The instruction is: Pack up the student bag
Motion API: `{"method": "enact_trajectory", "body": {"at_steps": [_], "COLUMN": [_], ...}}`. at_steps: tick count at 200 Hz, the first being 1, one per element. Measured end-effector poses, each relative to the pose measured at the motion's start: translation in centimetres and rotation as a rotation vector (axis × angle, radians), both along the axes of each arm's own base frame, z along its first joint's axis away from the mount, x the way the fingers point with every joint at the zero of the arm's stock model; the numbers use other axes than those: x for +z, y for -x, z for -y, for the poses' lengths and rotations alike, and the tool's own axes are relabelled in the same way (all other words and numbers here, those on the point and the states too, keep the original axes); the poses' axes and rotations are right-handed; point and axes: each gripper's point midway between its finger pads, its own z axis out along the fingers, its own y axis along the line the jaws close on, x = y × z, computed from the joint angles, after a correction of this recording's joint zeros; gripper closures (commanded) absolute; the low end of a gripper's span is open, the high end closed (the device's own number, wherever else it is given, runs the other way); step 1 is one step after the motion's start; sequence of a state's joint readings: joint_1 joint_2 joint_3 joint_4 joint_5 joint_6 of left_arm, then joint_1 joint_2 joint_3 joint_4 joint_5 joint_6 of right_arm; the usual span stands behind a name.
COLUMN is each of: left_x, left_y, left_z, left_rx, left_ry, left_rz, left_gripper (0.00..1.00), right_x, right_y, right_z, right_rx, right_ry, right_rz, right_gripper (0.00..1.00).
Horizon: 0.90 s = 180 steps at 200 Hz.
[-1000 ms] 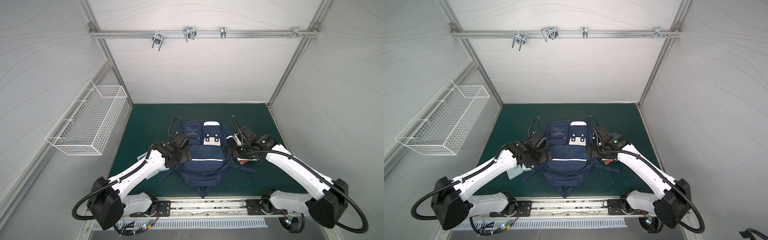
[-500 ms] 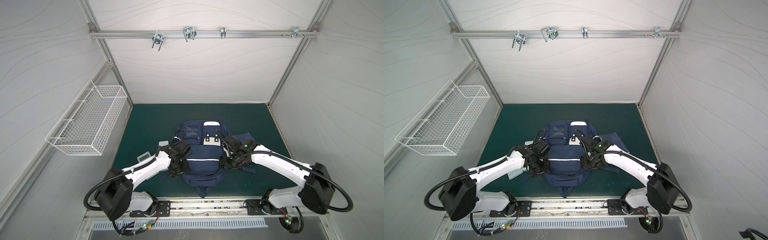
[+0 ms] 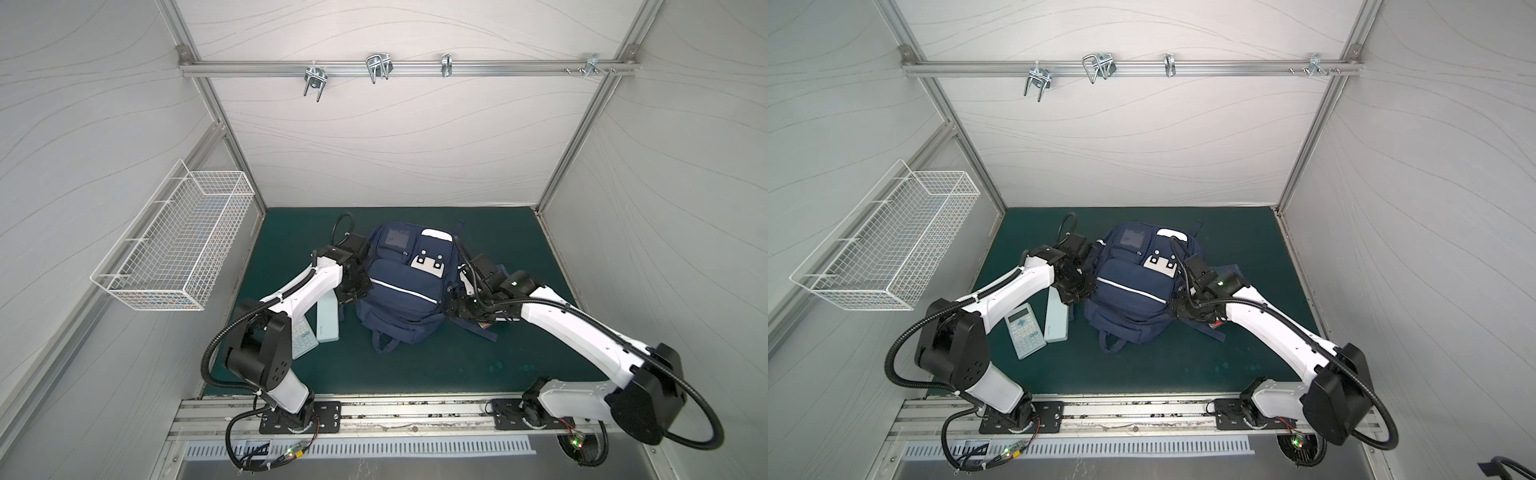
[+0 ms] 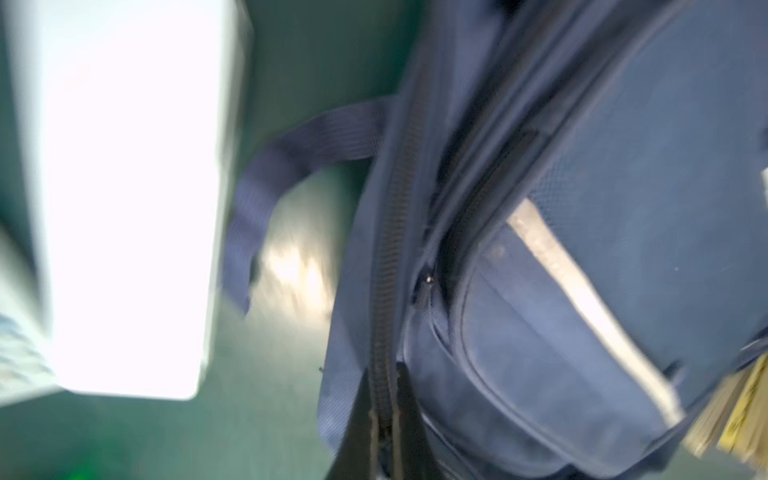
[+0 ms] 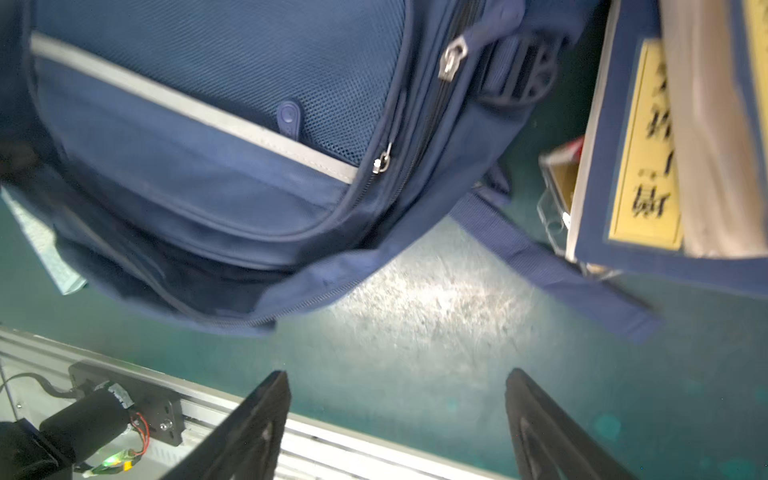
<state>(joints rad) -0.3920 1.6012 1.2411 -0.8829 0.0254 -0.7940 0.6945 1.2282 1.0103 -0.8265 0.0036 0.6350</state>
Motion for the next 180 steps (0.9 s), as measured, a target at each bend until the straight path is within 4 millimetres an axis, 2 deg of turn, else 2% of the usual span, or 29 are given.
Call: {"method": "enact_trajectory", "body": {"at_steps": [7,26,43,58,72,84,91,125,154,161,169,180], "left_x": [0.4,0.3,-1.0,-2.3,-3.2,-3.3,-3.1,-2.9,-3.8,-3.9,-3.9,-4.1], "left_y": [-0.3,0.8,3.6,5.9,7.4,7.7,7.5,5.3,5.1,5.2,5.2,5.3], "left_z": [0.0,0.4,0.8,1.1,1.9,2.8,3.4,5.9,6.6,6.7,6.7,6.8], "left_rx": [-0.001,-0.018,-0.039,-0.031,-0.020,-0.016,-0.019,-0.014,0.002,0.006,0.012,0.020], "left_ry": [-0.003,0.002,0.014,0.034,0.069,0.096,0.106,0.155,0.175,0.178,0.180,0.182], "left_rz": [0.015,0.012,-0.040,-0.103,-0.158,-0.178,-0.180,-0.164,-0.195,-0.202,-0.206,-0.216], "left_gripper": [0.53,0.31,0.25,0.24,0.24,0.24,0.25,0.27,0.28,0.32,0.42,0.62], "right_x": [0.3,0.9,1.1,0.6,-0.4,-1.5,-2.1,-4.0,-4.8,-4.9,-5.0,-5.3], "right_y": [-0.1,-0.3,-1.0,-1.7,-2.0,-1.9,-1.8,-1.3,-1.5,-1.6,-1.7,-1.8], "right_z": [0.2,0.6,0.7,0.8,0.9,1.0,1.0,0.8,0.5,0.5,0.4,0.3], "right_rx": [0.001,0.001,-0.006,-0.014,-0.014,-0.004,0.004,0.027,0.038,0.042,0.046,0.048], "right_ry": [-0.007,-0.024,-0.048,-0.074,-0.085,-0.077,-0.077,-0.104,-0.124,-0.128,-0.130,-0.132], "right_rz": [0.031,0.080,0.084,0.067,0.036,0.014,0.001,-0.020,-0.004,0.001,0.007,0.012], "right_gripper": [0.15,0.17,0.19,0.24,0.33,0.47,0.50,0.52,0.52,0.53,0.53,0.54]}}
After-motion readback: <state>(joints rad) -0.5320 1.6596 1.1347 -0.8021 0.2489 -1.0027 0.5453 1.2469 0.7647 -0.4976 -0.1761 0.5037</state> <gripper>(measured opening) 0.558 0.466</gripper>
